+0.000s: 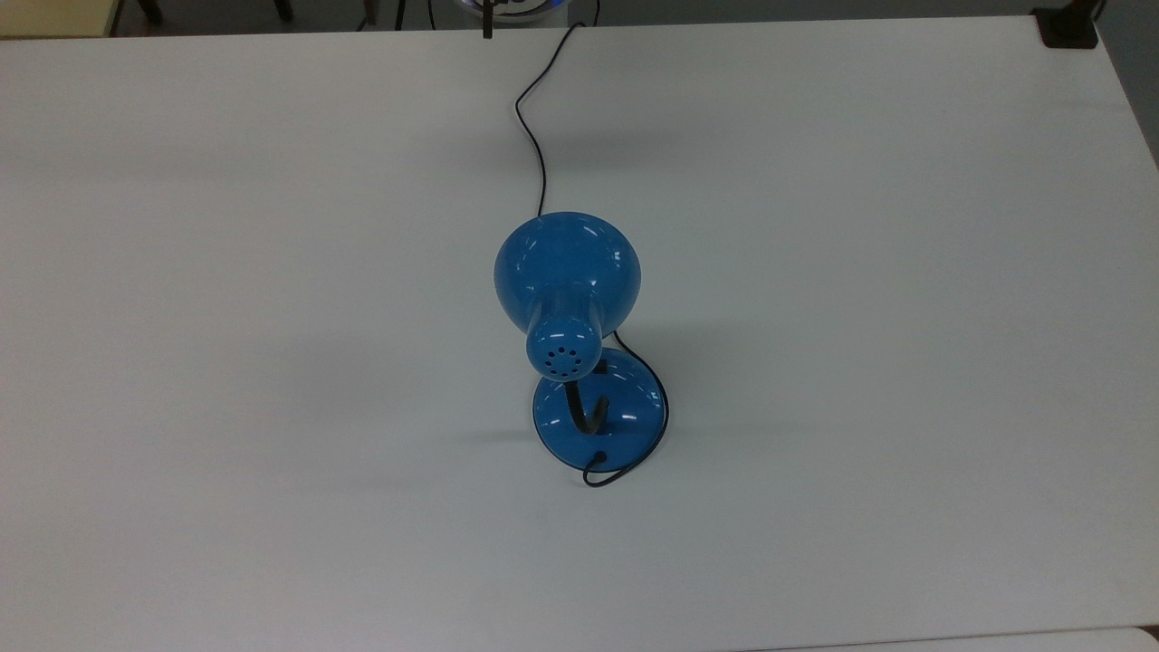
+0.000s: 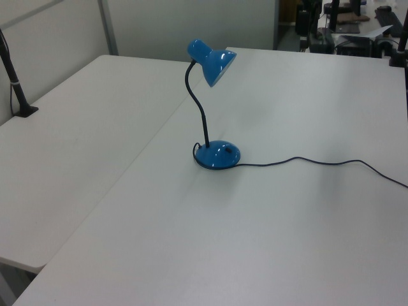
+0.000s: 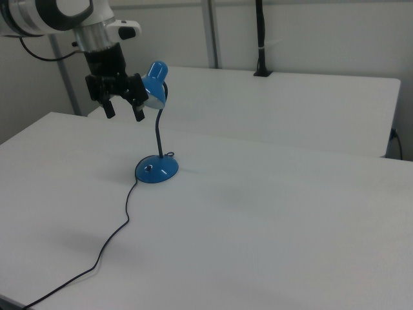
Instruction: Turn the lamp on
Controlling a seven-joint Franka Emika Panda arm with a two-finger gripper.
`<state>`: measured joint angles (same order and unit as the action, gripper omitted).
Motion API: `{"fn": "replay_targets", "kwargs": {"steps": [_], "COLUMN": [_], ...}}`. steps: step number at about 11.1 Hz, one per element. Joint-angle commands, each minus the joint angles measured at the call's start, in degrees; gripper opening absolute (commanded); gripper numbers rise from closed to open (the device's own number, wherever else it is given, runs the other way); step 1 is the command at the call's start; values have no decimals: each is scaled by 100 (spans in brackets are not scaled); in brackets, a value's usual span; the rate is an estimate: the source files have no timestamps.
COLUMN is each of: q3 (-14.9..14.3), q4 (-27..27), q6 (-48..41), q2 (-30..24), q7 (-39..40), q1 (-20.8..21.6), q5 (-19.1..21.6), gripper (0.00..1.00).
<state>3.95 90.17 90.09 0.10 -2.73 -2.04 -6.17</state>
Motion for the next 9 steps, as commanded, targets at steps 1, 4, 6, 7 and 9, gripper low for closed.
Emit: {"fn": "replay_targets", "kwargs": {"steps": [1,4,6,7,9], "q3": [9,-17,-17,-17,-17], "q4": [-35,-35,-35,-35,-35], "q6": [70,61,61,70,70], "q2": [17,17,17,25,25], "q7": [245,658,703,703,703], "q1": [-16,-42,-51,-51,-51], "q5": [116,266,266,274,274], "gripper": [68,0,0,0,0]}}
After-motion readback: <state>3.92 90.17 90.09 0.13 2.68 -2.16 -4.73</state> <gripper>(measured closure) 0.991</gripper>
